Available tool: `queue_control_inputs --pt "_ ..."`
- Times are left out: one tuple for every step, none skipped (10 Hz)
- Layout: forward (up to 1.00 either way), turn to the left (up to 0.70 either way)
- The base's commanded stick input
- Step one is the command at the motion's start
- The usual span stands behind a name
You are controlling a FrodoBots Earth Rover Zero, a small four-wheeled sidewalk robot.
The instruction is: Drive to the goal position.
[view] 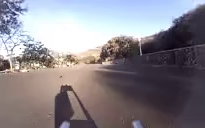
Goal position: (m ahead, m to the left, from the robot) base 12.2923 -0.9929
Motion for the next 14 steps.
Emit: queue_control_inputs --pt "0.50 0.00" --pt "0.50 0.00" --pt "0.50 0.00" --pt "0.50 0.00" --pt "0.50 0.00" --pt "0.50 0.00" --pt "0.50 0.00" --pt "0.50 0.00" --pt "0.50 0.00" --pt "0.50 0.00" --pt "0.50 0.00" --pt "0.50 0.00" --pt "0.50 0.00" --pt "0.50 0.00"
